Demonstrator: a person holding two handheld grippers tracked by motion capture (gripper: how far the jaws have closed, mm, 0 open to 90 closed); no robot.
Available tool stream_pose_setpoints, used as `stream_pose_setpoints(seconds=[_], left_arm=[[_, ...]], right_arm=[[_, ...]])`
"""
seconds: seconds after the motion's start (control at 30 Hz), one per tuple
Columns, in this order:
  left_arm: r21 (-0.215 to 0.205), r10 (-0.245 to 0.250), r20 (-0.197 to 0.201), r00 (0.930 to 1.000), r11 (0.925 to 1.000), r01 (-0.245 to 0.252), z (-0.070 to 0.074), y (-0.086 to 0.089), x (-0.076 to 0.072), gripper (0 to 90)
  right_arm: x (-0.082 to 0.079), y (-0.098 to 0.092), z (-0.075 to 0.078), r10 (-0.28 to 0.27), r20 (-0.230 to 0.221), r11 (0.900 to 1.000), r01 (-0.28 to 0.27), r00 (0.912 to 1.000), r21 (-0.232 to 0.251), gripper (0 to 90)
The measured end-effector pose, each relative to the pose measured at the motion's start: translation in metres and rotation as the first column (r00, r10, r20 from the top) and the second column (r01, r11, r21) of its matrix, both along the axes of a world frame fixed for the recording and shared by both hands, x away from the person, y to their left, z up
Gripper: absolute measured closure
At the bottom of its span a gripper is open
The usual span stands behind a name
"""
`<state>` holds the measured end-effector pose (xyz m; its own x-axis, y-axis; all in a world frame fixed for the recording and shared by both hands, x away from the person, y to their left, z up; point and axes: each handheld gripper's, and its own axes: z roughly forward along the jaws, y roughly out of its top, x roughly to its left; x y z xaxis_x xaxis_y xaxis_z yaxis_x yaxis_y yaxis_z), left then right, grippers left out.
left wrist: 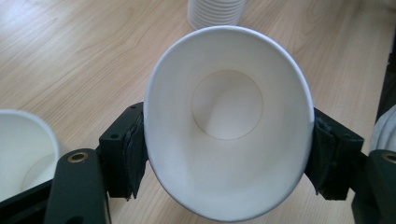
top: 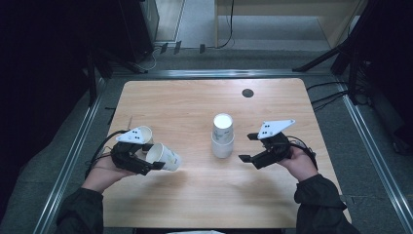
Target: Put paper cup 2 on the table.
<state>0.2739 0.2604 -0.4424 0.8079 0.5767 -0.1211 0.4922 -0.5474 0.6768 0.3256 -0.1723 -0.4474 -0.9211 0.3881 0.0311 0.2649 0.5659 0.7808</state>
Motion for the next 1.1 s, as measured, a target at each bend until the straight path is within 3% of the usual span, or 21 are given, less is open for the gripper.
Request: stream_pose_setpoints(seconds=[0.17, 0.37, 0.67, 0.77, 0.9, 1.1], left_arm=[[0.005, 0.046, -0.013, 0.9988, 0.9989, -0.046, 0.000, 0.015, -0.003, 25.8], [0.057, 0.091, -0.026, 0.9955, 0.9944, -0.089, -0.004, 0.028, -0.005, 25.6], [0.129, 0.161, -0.063, 0.9849, 0.9799, -0.152, -0.014, 0.047, -0.002, 25.3], [0.160, 0.177, -0.066, 0.9819, 0.9732, -0.165, -0.017, 0.048, -0.001, 25.0], [0.224, 0.199, -0.066, 0.9778, 0.9579, -0.180, -0.022, 0.047, 0.000, 24.7], [0.274, 0.201, -0.071, 0.9771, 0.9457, -0.174, -0.028, 0.045, 0.003, 23.8]], right_arm=[[0.008, -0.002, 0.001, -0.022, 0.004, 1.000, 0.022, 0.9997, 0.014, 19.9], [0.013, -0.002, -0.001, -0.038, 0.004, 0.999, 0.038, 0.9993, 0.017, 19.9], [0.015, -0.003, -0.002, -0.052, -0.001, 0.998, 0.052, 0.9987, 0.019, 20.0], [0.015, -0.002, -0.003, -0.052, 0.000, 0.998, 0.052, 0.9987, 0.018, 20.0], [0.015, 0.000, -0.004, -0.049, -0.002, 0.999, 0.049, 0.9988, 0.010, 20.0], [0.015, 0.001, -0.004, -0.051, 0.000, 0.999, 0.051, 0.9987, 0.005, 20.0]])
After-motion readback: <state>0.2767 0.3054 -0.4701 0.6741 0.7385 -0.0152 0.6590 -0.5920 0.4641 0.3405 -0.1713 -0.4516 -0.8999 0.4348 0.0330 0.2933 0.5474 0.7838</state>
